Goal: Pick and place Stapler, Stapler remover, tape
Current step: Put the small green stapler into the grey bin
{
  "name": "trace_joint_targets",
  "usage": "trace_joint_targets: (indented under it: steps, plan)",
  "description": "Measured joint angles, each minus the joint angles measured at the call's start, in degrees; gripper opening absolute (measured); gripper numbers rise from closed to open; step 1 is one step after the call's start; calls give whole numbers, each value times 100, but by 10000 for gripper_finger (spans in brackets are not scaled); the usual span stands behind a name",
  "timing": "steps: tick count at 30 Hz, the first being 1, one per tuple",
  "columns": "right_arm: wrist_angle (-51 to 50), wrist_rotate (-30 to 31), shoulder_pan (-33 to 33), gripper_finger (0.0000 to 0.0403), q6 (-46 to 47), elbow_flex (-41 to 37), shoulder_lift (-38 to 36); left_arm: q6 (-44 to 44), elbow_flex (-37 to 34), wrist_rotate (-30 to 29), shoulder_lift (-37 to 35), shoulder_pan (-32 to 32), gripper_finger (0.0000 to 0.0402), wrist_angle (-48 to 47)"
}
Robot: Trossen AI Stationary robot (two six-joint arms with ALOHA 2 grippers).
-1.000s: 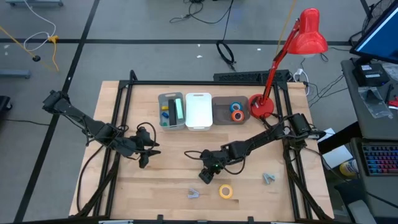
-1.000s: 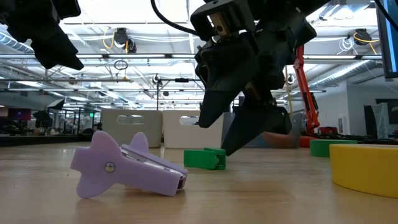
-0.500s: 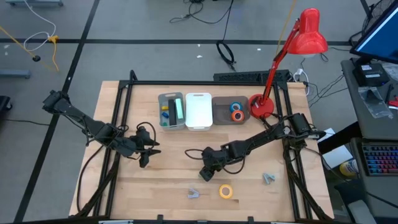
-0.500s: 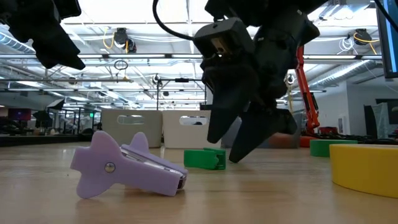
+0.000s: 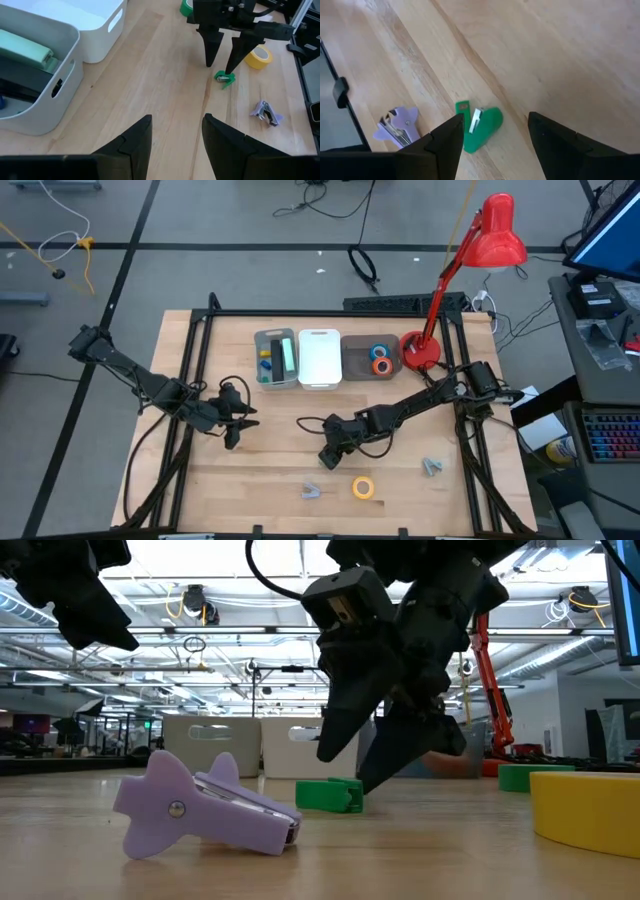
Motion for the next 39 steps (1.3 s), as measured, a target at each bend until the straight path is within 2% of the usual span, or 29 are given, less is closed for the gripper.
trace_joint_targets:
  steps: [4,10,19,26,35,39]
  plan:
    - [-2,-42,4,214,0,-4,0,-7,0,0,0,-1,172,0]
    - [26,-429,17,214,-156,133,0,-9,-2,0,0,-1,172,-1]
    - [48,-476,-51,215,-73,173,-48,-9,-2,2,0,0,172,-2]
    - [29,-1362,-105,215,56,170,-46,108,-2,4,0,-2,172,-4]
    - [47,-1434,-57,215,232,170,-46,42,-2,13,0,0,172,-4]
    - [63,-1098,-50,215,285,170,-46,4,-2,11,0,-1,172,-6]
